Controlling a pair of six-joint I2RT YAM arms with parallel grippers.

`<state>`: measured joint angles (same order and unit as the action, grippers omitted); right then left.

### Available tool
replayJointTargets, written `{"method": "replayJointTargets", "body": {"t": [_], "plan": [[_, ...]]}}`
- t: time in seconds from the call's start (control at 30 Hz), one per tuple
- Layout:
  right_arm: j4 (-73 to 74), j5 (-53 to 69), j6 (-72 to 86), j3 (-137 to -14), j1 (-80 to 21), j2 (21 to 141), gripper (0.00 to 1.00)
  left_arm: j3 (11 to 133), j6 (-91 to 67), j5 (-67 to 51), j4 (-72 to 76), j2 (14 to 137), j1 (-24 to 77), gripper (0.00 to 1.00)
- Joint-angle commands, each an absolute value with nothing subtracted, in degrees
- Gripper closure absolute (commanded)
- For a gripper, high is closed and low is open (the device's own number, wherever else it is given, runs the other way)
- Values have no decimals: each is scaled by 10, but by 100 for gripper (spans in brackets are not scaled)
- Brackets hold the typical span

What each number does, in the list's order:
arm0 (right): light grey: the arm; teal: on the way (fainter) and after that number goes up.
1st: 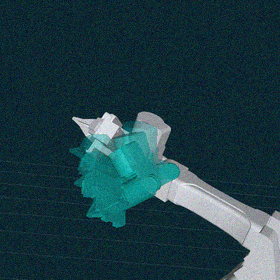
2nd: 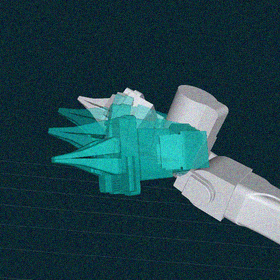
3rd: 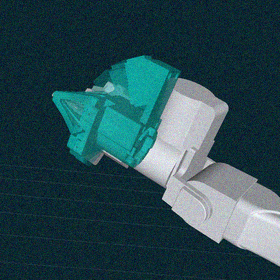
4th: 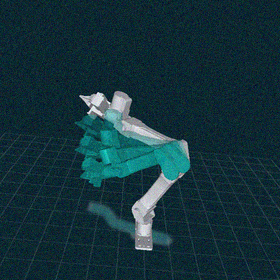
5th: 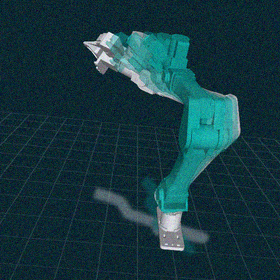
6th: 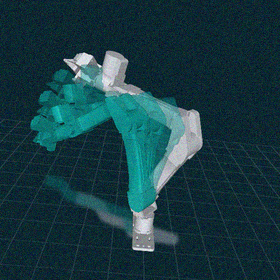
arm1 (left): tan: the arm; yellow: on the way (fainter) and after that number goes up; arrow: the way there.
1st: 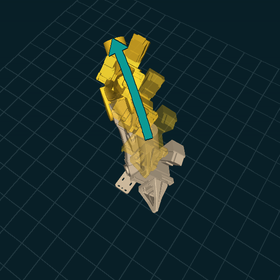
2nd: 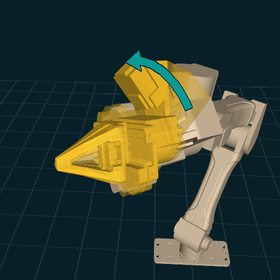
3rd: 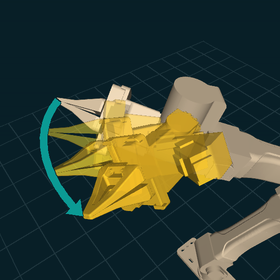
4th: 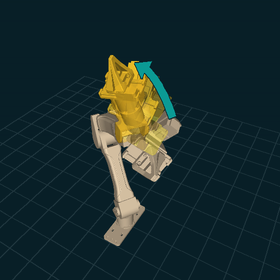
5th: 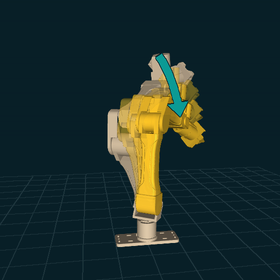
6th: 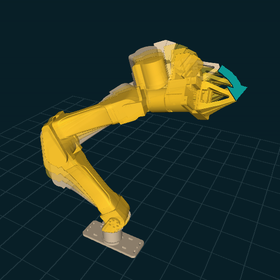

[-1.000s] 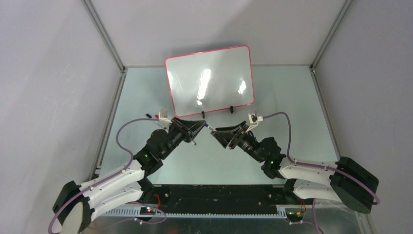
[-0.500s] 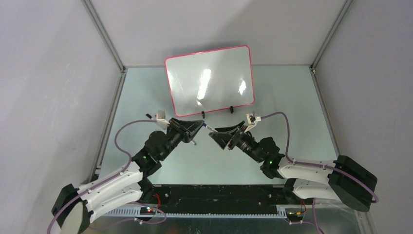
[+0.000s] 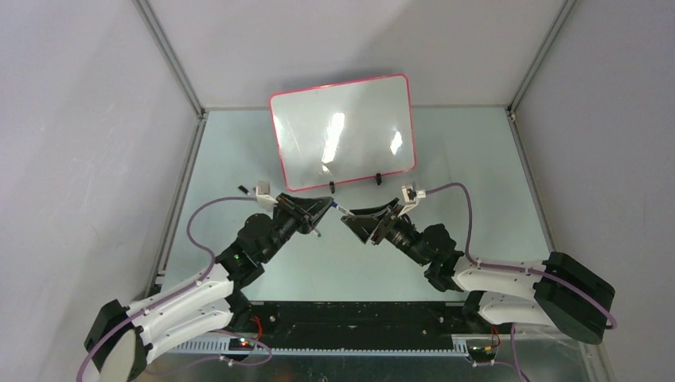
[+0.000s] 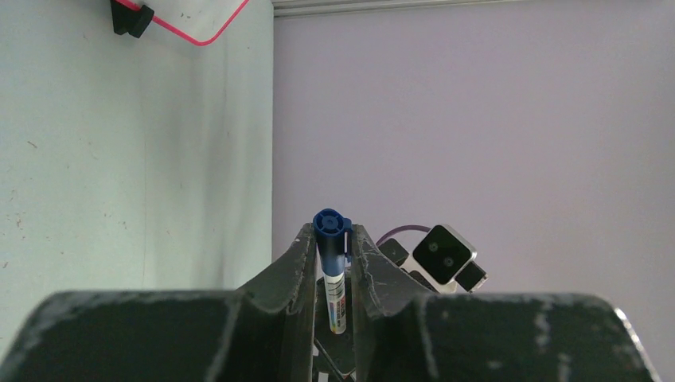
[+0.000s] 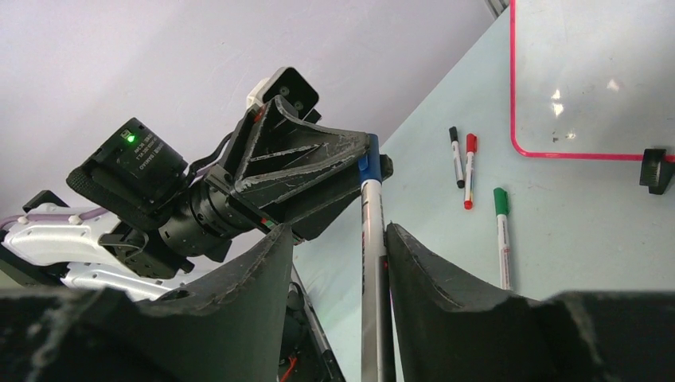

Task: Write a sentence on the whiteboard
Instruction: Open the whiteboard marker at the center of the board.

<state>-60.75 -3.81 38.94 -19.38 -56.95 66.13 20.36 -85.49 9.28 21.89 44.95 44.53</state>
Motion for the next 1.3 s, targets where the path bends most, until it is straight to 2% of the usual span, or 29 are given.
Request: {"method": "replayJointTargets", "body": {"t": [0.0,0.23,0.37,0.5,0.93,1.27], "plan": [[-641,-44,387,-222,-574,666,50,221,-850,100,232,455,451,100],[-639,-48,386,-224,-574,671,50,227,-849,98,236,460,451,100],[-619,-56,385,-225,-574,666,41,226,-849,102,230,450,451,100],[-604,-64,382,-225,-574,655,37,227,-845,113,216,435,452,100],[-624,-53,388,-224,-575,671,42,236,-844,104,220,450,451,100],[-631,-56,392,-224,-575,682,43,241,-847,99,232,462,452,100]]}}
